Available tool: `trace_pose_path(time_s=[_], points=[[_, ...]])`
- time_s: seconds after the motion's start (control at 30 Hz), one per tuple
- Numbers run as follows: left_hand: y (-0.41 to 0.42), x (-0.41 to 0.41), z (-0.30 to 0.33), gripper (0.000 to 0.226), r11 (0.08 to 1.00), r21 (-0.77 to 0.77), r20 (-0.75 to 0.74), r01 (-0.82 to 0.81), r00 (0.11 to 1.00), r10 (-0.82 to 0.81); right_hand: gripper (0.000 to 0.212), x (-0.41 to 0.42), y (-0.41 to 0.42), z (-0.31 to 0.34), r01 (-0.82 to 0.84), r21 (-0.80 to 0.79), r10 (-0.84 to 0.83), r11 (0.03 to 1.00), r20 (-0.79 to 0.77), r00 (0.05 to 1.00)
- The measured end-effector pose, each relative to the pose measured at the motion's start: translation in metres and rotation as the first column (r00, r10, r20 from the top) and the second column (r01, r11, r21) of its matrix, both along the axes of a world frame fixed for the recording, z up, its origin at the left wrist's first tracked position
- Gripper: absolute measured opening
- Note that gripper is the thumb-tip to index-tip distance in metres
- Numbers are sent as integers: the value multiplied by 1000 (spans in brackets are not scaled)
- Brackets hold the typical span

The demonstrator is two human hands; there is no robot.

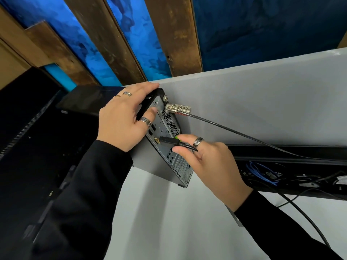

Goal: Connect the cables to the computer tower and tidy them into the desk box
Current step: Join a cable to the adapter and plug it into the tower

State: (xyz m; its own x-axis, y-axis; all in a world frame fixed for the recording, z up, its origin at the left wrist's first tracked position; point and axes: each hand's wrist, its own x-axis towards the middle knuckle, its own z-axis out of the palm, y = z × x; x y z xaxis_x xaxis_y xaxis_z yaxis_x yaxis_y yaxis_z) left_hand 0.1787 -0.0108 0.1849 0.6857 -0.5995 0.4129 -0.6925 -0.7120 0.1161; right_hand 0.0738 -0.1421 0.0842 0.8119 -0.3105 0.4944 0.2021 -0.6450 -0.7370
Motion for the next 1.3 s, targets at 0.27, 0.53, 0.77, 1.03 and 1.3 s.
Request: trace_pose_path(time_s=[0.27, 0.53, 0.77, 1.03, 1.3], points=[[-2, 0, -1, 57, 1000, -10, 22, -19, 1000, 19, 27, -2, 1, 5, 49, -222, -54, 974, -18, 998], [-3, 0, -2, 53, 999, -29, 45, -16, 999, 17, 22, 2, 4, 8, 91, -276, -93, 957, 4, 996], [-6, -1, -4, 53, 999, -42, 52, -33, 998, 35, 24, 4, 10, 10, 95, -312, -103, 945, -9, 995], [-6, -1, -6, 56, 998, -46, 52, -40, 998, 42, 23, 6, 12, 9, 100, -363, -108, 926, -4, 994], [-1, -4, -9, 45, 991, -128, 90, -27, 995, 38, 29, 3, -3, 22, -198, -107, 160, 974, -290, 944]])
